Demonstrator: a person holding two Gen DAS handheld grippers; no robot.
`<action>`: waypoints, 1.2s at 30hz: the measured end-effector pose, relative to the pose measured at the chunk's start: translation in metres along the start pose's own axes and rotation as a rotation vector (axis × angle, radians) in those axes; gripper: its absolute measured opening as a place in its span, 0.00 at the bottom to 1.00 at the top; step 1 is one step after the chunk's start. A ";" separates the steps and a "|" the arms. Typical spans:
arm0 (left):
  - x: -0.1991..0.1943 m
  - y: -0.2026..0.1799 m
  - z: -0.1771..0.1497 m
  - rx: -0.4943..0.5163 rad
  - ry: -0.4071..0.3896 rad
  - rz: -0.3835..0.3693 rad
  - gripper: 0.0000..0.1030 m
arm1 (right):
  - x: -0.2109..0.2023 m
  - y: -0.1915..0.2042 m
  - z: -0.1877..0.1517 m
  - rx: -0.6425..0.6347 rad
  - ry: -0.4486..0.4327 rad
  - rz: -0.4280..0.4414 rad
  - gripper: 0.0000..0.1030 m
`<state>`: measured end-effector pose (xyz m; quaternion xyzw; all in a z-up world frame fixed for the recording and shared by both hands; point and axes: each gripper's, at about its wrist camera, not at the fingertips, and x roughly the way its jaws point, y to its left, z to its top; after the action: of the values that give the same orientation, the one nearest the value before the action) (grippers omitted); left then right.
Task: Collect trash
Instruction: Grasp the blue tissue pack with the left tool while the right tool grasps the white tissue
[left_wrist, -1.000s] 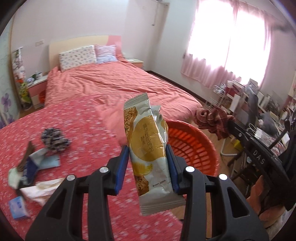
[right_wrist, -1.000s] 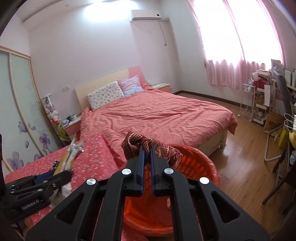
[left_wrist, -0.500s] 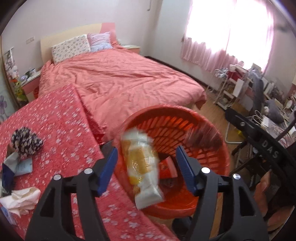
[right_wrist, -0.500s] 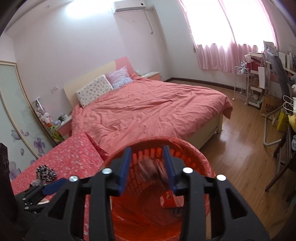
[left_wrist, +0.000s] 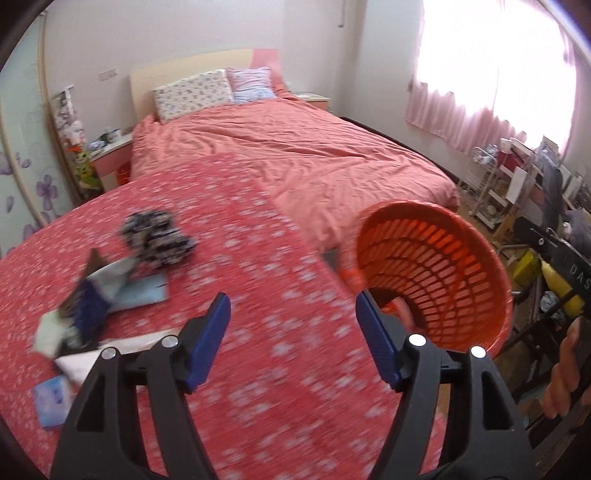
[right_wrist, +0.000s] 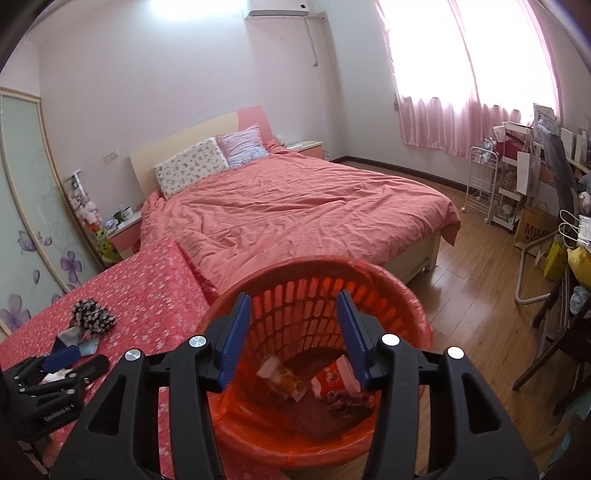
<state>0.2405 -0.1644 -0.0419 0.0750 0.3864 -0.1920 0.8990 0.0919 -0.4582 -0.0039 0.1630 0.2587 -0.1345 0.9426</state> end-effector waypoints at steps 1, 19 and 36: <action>-0.006 0.009 -0.005 -0.008 -0.002 0.017 0.70 | -0.001 0.005 -0.002 -0.008 0.004 0.006 0.48; -0.056 0.209 -0.105 -0.285 0.086 0.340 0.83 | 0.000 0.121 -0.055 -0.196 0.115 0.163 0.48; -0.033 0.225 -0.115 -0.326 0.125 0.323 0.72 | 0.007 0.217 -0.098 -0.342 0.217 0.340 0.54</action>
<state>0.2338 0.0831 -0.1009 0.0013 0.4502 0.0243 0.8926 0.1270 -0.2251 -0.0360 0.0558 0.3461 0.0900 0.9322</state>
